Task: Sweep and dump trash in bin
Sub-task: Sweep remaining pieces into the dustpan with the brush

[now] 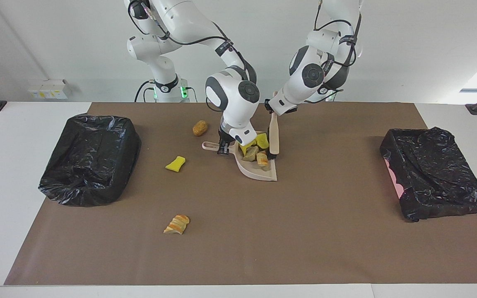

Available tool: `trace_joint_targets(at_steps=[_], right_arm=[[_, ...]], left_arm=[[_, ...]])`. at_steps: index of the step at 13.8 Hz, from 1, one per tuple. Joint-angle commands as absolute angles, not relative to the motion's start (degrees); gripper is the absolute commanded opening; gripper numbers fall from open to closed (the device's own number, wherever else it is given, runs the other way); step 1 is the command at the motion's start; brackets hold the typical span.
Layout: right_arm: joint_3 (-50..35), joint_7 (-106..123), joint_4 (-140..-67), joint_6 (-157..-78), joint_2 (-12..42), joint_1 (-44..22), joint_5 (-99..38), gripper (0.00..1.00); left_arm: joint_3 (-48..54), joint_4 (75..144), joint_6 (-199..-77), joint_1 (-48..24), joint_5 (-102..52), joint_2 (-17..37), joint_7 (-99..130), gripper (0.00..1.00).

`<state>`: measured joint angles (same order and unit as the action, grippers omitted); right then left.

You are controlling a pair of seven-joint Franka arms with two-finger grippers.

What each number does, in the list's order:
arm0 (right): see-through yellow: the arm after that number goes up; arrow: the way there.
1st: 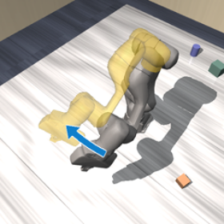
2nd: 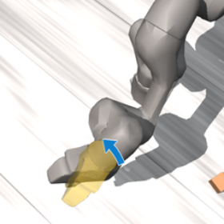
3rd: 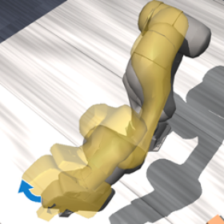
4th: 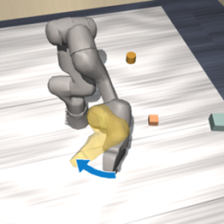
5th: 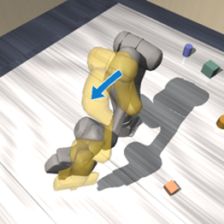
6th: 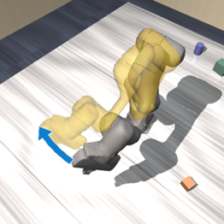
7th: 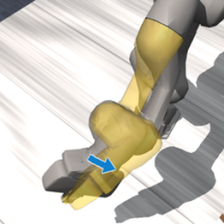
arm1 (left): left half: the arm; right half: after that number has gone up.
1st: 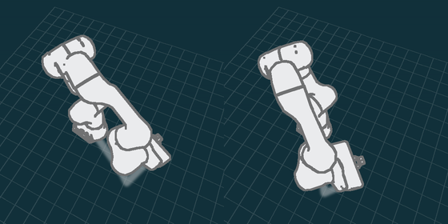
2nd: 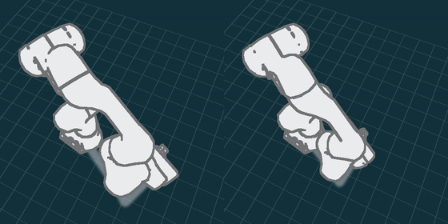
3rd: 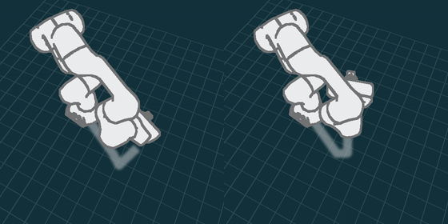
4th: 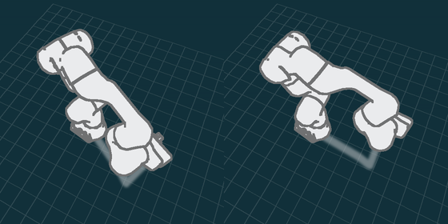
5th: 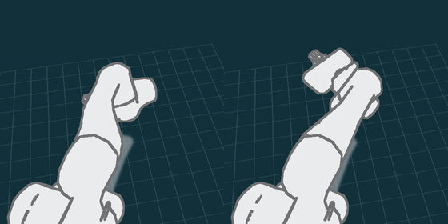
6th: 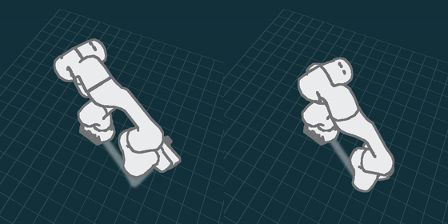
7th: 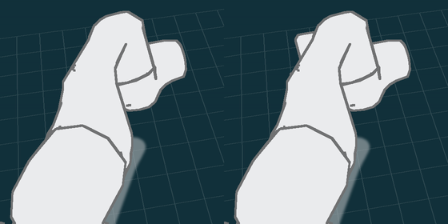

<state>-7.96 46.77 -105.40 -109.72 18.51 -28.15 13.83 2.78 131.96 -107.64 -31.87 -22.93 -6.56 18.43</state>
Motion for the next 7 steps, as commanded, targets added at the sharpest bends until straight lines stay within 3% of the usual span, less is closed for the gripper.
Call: trace_joint_targets(at_steps=[1, 7], right_arm=[[-8.7, 51.3, -107.3, -112.0, 17.6, -27.6, 12.5, 0.0], [-8.7, 53.8, -106.3, -112.7, 17.6, -26.8, 12.5, 0.0]], left_arm=[[2.8, 129.8, -105.2, -31.2, -20.0, -7.9, 22.8, 0.0], [2.7, 120.2, -89.5, -22.2, -14.3, -10.7, 24.5, 0.0]])
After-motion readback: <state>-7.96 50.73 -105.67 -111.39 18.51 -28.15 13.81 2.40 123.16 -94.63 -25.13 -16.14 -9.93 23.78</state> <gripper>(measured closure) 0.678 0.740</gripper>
